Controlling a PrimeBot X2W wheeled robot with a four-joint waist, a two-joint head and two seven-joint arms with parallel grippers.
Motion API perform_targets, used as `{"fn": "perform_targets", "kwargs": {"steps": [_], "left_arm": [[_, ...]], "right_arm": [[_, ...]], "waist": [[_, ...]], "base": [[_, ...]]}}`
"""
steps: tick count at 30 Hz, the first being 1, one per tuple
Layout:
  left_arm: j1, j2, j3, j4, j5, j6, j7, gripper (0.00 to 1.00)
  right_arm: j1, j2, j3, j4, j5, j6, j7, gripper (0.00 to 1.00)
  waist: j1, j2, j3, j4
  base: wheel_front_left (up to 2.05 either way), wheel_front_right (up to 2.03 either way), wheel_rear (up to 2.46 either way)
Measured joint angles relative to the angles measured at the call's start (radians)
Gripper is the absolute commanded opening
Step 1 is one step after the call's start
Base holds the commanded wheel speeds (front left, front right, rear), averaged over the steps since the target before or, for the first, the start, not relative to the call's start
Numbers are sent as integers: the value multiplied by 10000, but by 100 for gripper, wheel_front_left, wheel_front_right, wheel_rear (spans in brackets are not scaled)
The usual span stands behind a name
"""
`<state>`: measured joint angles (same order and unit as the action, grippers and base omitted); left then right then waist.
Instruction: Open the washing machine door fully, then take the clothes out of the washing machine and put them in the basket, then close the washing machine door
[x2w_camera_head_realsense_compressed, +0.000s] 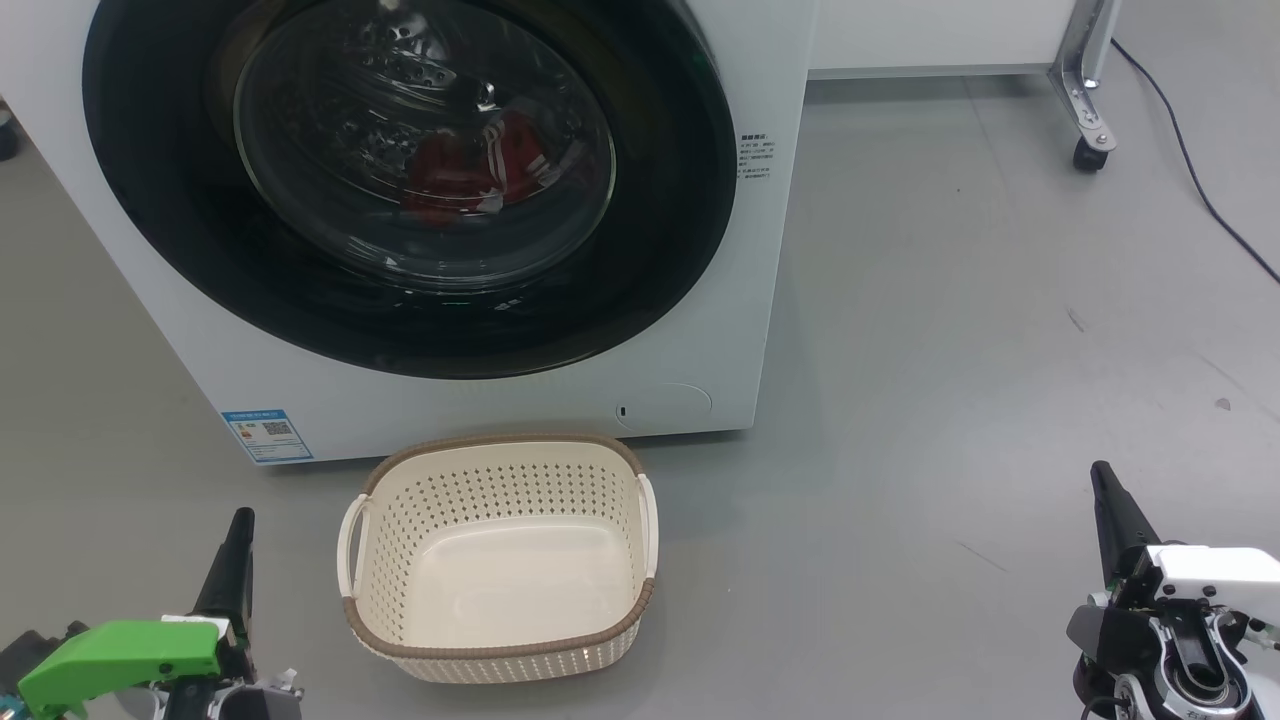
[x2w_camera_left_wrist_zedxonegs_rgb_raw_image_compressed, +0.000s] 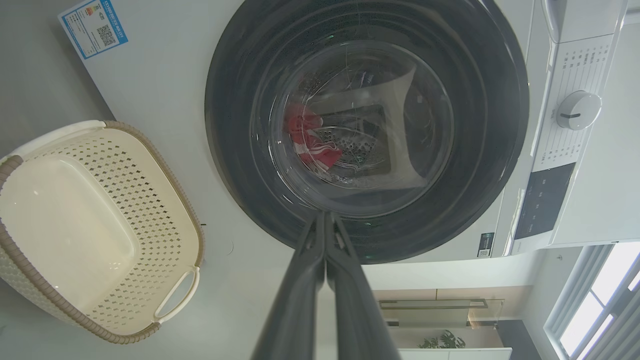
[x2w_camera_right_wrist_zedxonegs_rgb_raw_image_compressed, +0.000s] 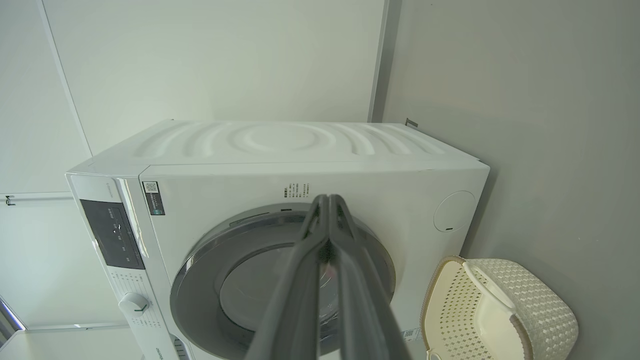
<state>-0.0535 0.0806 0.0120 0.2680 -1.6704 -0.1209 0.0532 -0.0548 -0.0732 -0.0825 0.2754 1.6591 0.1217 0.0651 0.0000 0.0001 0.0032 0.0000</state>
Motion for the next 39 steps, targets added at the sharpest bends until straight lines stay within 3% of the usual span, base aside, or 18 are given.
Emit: {"fn": "perform_targets", "kwargs": {"steps": [10,11,33,39], "left_arm": [[160,-119,-31,257,0,13,-15,0],[160,-119,-31,257,0,13,-15,100],[369,-270,-196,171,295,15,-385,100],[324,-178,-453,61,982,15,-619,100]], "right_arm": [[169,125,12,236,2,-8,-2,0],[169,125,12,236,2,-8,-2,100],[460,130,46,192,-616,-8,-387,100],[460,-67,215,88,-1252,-10,-610,100]], "waist": [[0,0,1,0],[0,0,1,0],[0,0,-32,-11],[0,0,-39,1]], "base": [[0,0,0],[0,0,0],[0,0,0],[0,0,0]]}}
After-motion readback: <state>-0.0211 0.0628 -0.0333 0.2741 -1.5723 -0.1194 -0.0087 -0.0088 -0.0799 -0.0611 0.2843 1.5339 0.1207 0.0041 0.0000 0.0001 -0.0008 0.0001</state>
